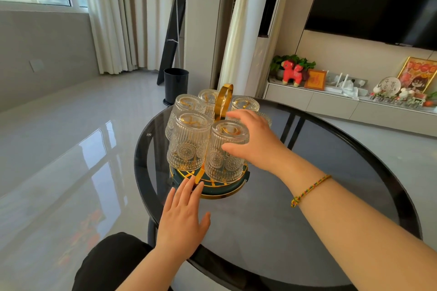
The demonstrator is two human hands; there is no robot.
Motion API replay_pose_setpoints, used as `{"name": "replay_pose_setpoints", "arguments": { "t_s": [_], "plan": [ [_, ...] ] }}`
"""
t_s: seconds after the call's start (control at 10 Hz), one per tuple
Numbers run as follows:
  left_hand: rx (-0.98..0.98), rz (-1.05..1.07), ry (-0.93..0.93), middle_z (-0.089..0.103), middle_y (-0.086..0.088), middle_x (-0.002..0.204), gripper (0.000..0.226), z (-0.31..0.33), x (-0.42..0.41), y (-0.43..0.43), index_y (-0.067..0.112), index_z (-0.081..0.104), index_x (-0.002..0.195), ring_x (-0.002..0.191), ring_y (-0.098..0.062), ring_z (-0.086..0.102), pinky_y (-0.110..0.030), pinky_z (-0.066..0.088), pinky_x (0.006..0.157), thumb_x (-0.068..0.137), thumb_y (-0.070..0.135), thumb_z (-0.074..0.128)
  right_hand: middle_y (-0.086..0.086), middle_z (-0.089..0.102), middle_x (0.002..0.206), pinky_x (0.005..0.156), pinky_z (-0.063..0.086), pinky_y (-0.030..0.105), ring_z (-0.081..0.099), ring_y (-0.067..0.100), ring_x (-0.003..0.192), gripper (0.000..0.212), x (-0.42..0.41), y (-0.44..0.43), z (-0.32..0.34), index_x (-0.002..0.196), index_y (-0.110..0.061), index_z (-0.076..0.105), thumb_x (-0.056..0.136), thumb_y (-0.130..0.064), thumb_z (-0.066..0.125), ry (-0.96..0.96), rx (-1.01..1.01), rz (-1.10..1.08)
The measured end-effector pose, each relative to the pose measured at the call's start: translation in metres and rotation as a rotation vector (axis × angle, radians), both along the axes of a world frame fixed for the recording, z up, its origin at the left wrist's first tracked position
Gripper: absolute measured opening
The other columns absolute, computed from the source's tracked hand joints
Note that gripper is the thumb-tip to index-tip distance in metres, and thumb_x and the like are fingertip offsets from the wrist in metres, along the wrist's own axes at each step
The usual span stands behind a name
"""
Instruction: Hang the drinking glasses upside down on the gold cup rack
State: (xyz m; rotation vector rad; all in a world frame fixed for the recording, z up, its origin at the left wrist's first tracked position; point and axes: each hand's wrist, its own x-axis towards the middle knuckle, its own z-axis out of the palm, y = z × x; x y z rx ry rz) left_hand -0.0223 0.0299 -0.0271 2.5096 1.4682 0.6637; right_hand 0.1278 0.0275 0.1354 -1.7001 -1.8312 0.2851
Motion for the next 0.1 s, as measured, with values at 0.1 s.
{"name": "replay_pose_setpoints", "arguments": {
  "t_s": [0.1],
  "plan": [
    [0.085, -0.12, -0.056, 0.058, -0.004, 0.126, 0.056, 0.0066, 0.005, -0.0146, 0.021, 0.054, 0.117, 0.12, -0.023, 0.051, -0.042, 0.028, 0.104, 0.066, 0.033, 0.074, -0.01, 0.037, 0.125, 0.1, 0.023, 0.025, 0.027, 0.01, 0.123, 0.051, 0.005, -0.0163, -0.0177, 0.121, -0.023, 0.044, 0.074, -0.021, 0.063, 0.177, 0.197, -0.048]
  ]
}}
